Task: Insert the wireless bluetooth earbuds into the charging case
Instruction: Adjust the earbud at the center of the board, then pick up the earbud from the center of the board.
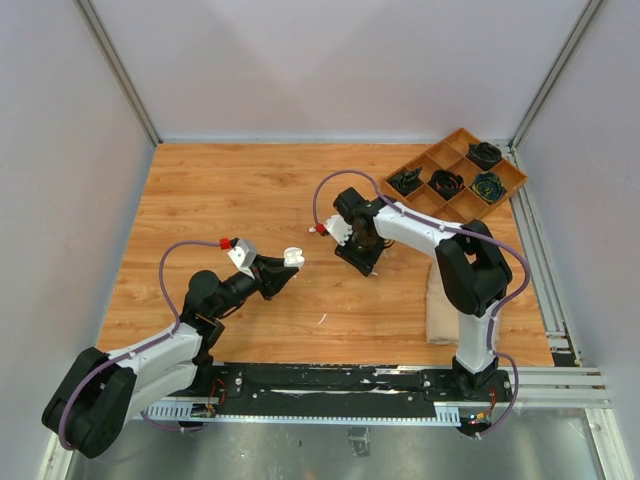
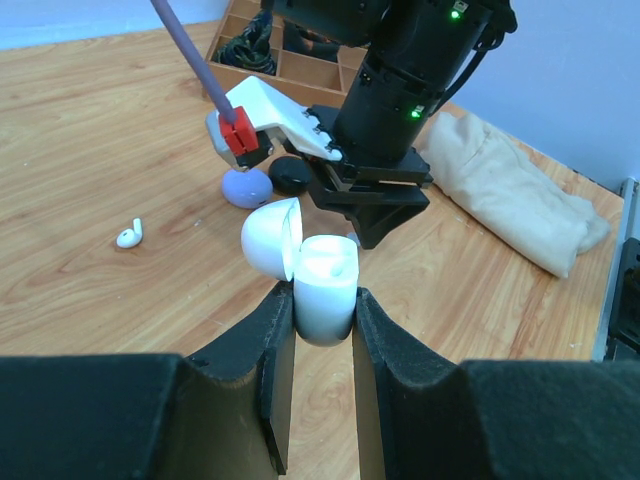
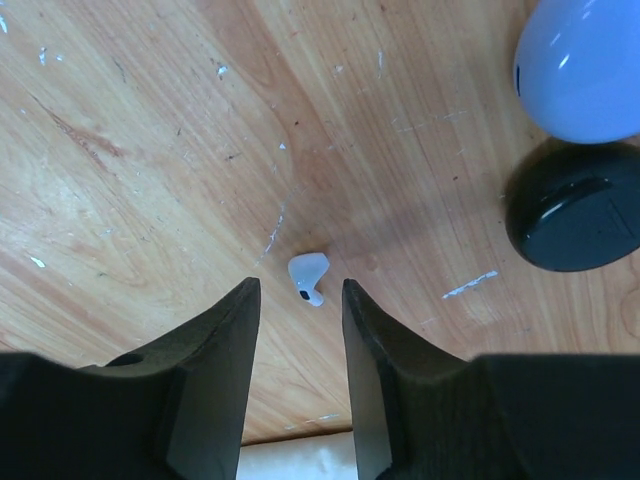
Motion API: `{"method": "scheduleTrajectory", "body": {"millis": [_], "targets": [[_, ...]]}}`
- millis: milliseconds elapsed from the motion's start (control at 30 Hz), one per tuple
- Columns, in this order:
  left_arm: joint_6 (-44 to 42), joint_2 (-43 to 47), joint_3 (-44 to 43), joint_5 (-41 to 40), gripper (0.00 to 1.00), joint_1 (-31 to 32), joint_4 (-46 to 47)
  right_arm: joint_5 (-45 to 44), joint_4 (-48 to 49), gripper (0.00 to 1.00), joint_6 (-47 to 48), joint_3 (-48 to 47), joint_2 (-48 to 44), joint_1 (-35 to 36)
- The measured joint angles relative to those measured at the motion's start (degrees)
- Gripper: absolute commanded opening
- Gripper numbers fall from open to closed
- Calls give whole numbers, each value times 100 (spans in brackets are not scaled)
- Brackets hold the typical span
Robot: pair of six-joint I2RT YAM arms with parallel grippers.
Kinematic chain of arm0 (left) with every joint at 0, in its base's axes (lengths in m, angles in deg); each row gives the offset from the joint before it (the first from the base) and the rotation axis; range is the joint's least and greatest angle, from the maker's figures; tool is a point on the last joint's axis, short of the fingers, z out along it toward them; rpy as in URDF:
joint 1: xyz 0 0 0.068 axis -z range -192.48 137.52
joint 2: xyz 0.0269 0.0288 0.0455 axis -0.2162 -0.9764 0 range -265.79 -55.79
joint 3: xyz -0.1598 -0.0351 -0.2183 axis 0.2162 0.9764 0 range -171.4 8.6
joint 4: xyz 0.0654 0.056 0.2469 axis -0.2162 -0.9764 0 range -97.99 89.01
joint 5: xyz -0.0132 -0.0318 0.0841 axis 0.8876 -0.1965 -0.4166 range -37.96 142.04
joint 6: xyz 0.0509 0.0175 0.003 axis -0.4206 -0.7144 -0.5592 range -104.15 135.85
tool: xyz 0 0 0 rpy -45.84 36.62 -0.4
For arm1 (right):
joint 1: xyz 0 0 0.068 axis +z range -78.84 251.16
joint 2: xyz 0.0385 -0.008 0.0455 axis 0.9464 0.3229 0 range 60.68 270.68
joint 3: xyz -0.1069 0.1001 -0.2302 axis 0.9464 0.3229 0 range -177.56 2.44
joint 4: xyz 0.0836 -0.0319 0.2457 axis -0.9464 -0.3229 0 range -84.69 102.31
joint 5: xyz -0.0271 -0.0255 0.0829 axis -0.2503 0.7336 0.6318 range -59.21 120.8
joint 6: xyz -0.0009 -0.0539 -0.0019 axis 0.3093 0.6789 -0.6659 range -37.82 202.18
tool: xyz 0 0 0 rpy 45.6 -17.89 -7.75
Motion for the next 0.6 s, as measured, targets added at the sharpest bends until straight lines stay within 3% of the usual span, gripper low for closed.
{"method": "scheduleTrajectory", "body": {"millis": [600], "targets": [[0,0,0,52,0,0,-2,-44,-413,24,205,-490,667,-7]]}}
